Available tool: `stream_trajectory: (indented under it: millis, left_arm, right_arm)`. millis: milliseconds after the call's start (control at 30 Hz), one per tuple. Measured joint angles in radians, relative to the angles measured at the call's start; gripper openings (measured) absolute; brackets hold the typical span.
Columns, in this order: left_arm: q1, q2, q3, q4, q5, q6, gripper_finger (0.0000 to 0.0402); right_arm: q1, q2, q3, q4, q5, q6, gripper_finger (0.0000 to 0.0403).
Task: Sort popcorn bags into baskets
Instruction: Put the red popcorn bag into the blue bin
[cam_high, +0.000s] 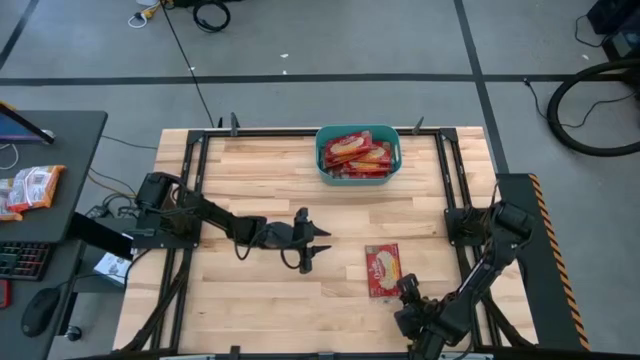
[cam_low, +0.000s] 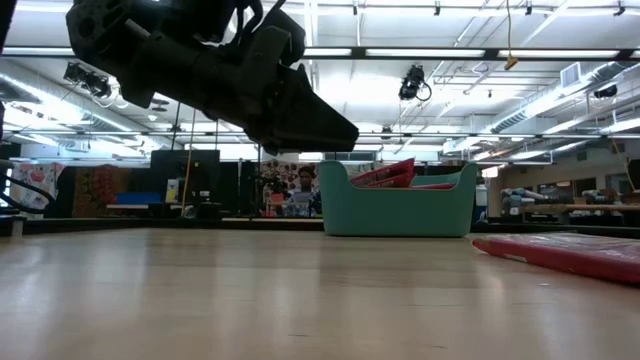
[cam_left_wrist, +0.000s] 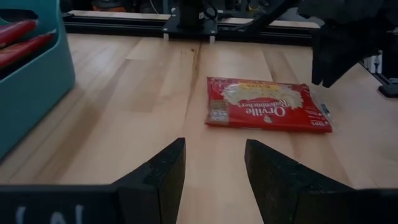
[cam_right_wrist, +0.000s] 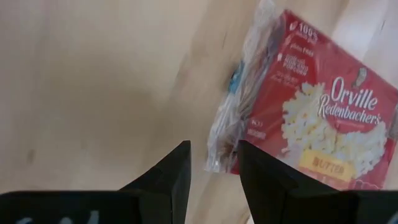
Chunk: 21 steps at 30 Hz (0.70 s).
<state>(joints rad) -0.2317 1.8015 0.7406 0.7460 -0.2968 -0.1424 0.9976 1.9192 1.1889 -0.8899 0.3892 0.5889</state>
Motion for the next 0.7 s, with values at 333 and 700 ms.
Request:
stream_trajectory:
  millis: [333, 700]
  left_arm:
    - [0.006, 0.0, 0.0, 0.003, 0.006, 0.0, 0.0172]
    - [0.006, -0.001, 0.0, 0.0, 0.006, 0.0, 0.0172]
  right_arm:
    - [0.01, 0.064, -0.002, -0.074, 0.063, 0.04, 0.0134]
    - [0.006, 0.067, -0.006, -0.079, 0.111, 0.044, 0.0021]
